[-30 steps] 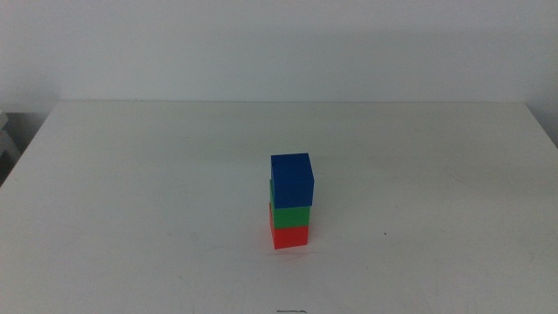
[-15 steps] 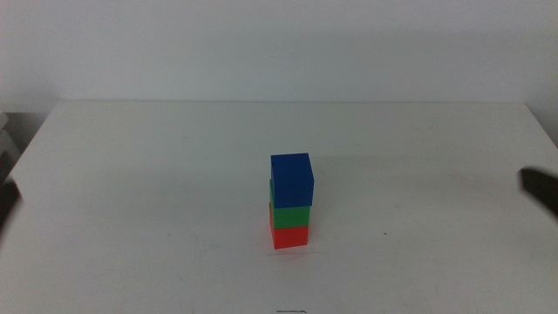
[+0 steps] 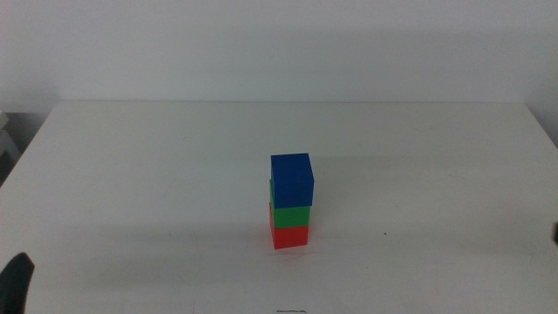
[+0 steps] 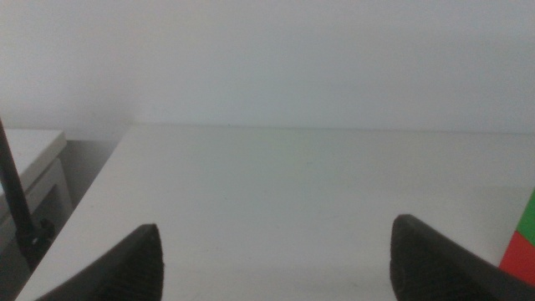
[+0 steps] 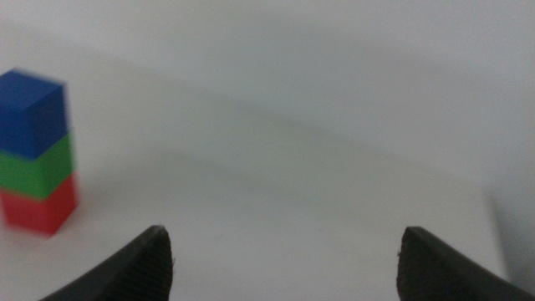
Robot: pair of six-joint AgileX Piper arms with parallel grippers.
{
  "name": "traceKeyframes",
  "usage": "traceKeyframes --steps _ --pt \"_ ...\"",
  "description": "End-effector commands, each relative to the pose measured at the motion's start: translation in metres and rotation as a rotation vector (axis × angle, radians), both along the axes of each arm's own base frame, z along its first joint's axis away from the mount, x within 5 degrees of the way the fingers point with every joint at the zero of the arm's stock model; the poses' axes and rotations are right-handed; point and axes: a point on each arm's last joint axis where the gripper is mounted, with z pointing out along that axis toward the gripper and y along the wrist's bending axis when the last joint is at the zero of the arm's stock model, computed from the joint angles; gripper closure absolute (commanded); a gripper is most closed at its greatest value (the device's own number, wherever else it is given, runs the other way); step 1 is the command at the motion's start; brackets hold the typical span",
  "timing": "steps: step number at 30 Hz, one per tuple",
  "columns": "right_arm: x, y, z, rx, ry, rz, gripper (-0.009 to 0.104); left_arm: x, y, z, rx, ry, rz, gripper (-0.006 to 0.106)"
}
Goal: Stack red cubes first, then green, then blue cubes in a specific spot.
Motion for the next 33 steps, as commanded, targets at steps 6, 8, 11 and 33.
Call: traceKeyframes --steps 6,8,11,33 --pt "-0.029 -0.021 -0.016 0.053 -0.237 -0.231 0.013 0.0 0.001 -0.009 -0.017 -0.101 0.01 0.008" --pt "-0.033 -0.024 -0.024 0.082 -0.245 -0.291 0.013 0.002 0.001 -0.015 -0.016 -0.088 0.011 0.008" --pt "-0.034 -0.027 -0.04 0.127 -0.226 -0.364 0.013 0.003 0.001 -0.023 -0.016 -0.075 0.012 0.008" --pt "-0.033 -0.023 -0.087 0.154 -0.095 -0.308 0.013 0.003 0.001 -0.023 -0.013 -0.092 0.014 0.008"
